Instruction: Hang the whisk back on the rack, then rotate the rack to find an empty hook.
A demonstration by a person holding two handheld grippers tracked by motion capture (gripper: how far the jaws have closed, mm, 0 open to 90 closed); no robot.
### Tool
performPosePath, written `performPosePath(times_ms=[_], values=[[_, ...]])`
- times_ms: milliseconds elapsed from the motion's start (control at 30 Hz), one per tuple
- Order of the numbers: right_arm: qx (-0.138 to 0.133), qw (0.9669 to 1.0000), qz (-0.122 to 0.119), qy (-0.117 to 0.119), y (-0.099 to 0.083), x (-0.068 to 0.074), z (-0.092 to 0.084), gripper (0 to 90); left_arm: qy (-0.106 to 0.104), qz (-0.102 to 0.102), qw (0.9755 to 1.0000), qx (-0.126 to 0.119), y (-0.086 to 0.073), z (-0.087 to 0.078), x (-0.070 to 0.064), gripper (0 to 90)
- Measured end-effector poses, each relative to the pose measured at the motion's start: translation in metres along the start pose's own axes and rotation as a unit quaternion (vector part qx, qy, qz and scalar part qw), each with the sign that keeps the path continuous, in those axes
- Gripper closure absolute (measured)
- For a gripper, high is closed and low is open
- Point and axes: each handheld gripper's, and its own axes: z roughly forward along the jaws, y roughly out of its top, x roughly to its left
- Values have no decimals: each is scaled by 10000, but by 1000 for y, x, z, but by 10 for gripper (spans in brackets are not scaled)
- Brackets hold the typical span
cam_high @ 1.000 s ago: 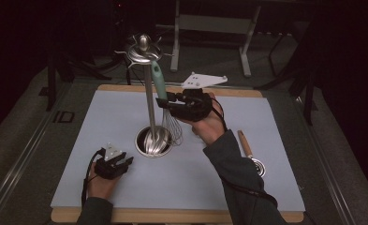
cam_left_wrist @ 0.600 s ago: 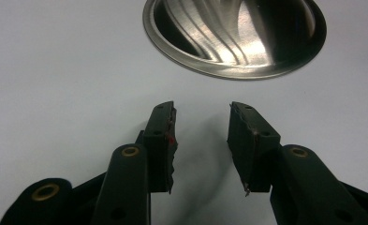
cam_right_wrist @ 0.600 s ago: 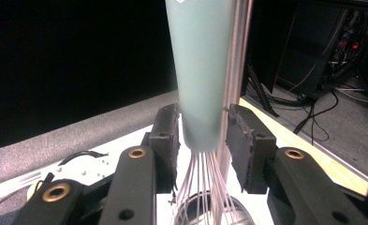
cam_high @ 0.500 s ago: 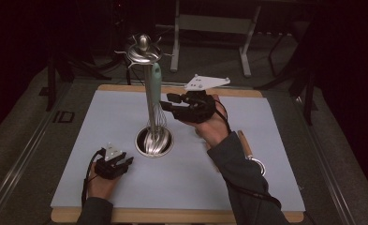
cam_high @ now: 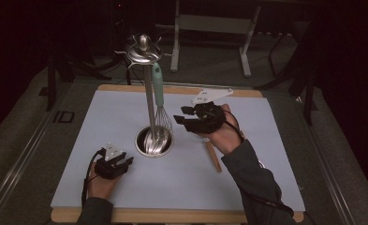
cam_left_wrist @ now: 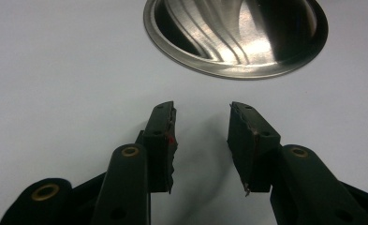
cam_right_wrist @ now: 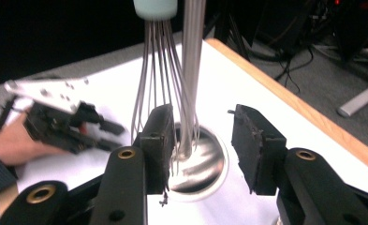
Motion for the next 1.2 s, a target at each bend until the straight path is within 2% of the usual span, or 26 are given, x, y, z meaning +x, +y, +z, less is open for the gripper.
performPosePath(times_ms=[400,600,700,833,900,967,1067,1133,1167,1200], values=[[483,9987,-145,-118,-25,-2,3,549,2,-21,10000,-9,0,0,0,618],[528,9985,-81,-106,-34,-4,3,541,-20,-61,10000,-31,0,-1,1,619],[575,9983,-36,-115,-46,-6,0,530,-21,-55,10000,-53,0,-1,2,633],[613,9980,44,-133,-59,-7,-4,524,16,-78,9998,-204,-1,-4,2,661],[598,9980,111,-150,-67,-9,-8,521,-99,-212,9993,-301,-1,-6,2,686],[617,9977,163,-218,-75,-11,-12,517,-171,-232,9987,-417,1,-10,0,712],[676,9969,220,-337,-90,-13,-17,510,-328,-178,9973,-640,8,-19,-5,762],[713,9962,293,-405,-101,-14,-20,507,-331,-95,9966,-749,15,-25,-9,778],[718,9956,359,-483,-113,-15,-24,505,-350,-45,9961,-803,19,-28,-11,791],[718,9956,359,-483,-113,-15,-24,505,-349,-1,9955,-886,23,-32,-14,791]])
